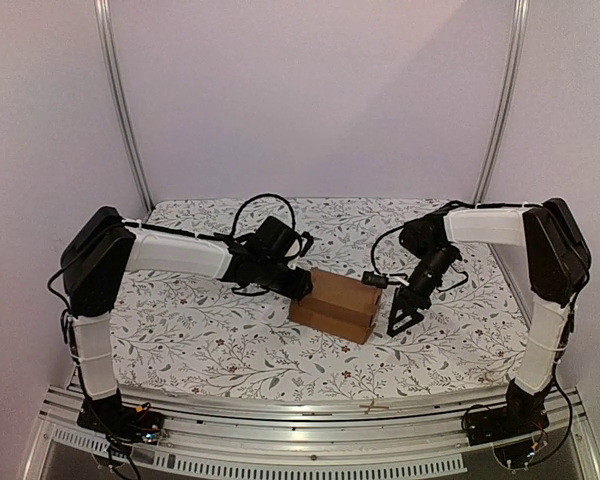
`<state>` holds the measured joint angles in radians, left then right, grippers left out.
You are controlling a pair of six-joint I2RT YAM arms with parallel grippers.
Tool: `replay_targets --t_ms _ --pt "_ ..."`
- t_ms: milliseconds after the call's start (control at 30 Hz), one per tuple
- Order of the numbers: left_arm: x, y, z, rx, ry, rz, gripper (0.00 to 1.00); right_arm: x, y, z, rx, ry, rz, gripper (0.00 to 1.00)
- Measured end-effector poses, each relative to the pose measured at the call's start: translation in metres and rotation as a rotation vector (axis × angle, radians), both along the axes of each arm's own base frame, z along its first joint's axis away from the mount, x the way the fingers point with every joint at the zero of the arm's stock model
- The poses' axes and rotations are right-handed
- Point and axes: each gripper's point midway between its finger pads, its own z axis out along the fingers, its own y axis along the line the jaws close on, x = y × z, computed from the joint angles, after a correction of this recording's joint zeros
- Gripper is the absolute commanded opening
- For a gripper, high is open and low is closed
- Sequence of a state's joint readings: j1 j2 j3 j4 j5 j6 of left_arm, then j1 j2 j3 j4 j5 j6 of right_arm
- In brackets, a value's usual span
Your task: Fold the paper box
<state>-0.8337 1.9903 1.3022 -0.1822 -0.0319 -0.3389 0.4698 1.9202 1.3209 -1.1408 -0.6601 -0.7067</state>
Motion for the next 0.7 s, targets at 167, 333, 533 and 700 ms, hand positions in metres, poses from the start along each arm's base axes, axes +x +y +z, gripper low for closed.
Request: replay_targets --t_ms 167,333,533,700 --pt "0.004 0.002 0.001 0.016 -0.025 -0.053 0.45 -0.011 0.016 0.013 0.037 -0.001 0.054 0.95" --pt "0.003 -0.004 0.001 0.025 -0.034 -0.109 0.45 0.019 0.010 0.037 0.038 -0.159 0.017 0.99" --pt "0.003 -0.014 0.001 0.013 -0.049 -0.170 0.45 0.117 -0.024 0.119 0.087 -0.572 -0.334 0.94" --pt "0.002 -0.019 0.002 0.012 -0.068 -0.221 0.45 0.170 -0.031 0.145 0.163 -0.614 -0.430 0.77"
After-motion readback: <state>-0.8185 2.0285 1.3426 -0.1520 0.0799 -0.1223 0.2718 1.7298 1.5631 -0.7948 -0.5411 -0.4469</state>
